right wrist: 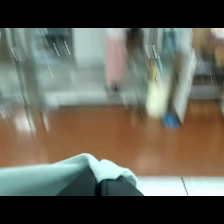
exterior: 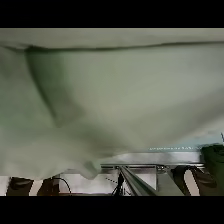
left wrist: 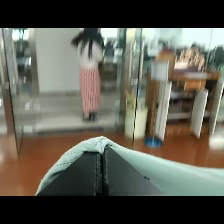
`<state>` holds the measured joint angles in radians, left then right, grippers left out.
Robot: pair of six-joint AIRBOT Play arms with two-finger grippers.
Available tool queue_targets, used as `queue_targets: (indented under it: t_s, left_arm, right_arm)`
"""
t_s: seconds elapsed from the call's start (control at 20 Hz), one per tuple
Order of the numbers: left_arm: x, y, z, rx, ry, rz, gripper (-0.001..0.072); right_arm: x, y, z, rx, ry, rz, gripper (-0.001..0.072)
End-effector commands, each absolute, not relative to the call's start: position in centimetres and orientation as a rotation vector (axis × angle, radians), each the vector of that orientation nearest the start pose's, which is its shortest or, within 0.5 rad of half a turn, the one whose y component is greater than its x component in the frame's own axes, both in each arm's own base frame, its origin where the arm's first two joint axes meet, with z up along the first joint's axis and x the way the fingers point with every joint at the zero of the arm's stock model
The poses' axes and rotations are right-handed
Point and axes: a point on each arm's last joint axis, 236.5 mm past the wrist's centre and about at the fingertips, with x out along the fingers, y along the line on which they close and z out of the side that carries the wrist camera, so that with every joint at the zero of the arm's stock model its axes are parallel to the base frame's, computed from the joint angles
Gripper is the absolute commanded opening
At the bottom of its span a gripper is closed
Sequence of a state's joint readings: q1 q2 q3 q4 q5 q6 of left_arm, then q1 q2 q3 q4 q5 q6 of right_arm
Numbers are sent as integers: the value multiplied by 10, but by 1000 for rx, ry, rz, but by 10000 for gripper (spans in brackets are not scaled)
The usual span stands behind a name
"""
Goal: Fold the shirts.
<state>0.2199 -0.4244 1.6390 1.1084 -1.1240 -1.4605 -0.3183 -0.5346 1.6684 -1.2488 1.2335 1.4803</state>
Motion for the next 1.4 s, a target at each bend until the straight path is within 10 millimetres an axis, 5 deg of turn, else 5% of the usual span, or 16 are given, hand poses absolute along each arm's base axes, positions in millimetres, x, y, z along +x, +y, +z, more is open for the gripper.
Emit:
queue_targets:
  t_s: [0.0,0.2,0.3,0.55,0.7,0.85,1.05,1.25,1.35]
  left_arm:
    - [168,-55,401,-102,319,-168,32]
    - [225,-43,294,-181,771,-192,32]
    - [264,-40,249,-234,888,-208,33]
    - [372,-38,151,-256,1008,-248,35]
    - [433,-37,95,-290,1018,-217,35]
    - [471,-35,47,-311,1020,-181,35]
    - [504,-46,4,-309,999,-164,35]
    - [510,-63,-31,-296,1035,-175,35]
    - [501,-64,-36,-299,1079,-184,35]
  right_arm:
    - [195,-17,360,45,539,-96,18]
    - [252,-4,260,71,968,62,18]
    - [297,10,210,53,1106,139,18]
    - [441,7,128,77,1043,113,19]
    - [495,0,90,135,983,61,19]
    - [538,-6,68,198,887,14,19]
    - [572,-14,42,278,818,-42,19]
    - [558,-10,-16,284,978,-46,19]
    - [550,-10,-22,266,1020,-40,19]
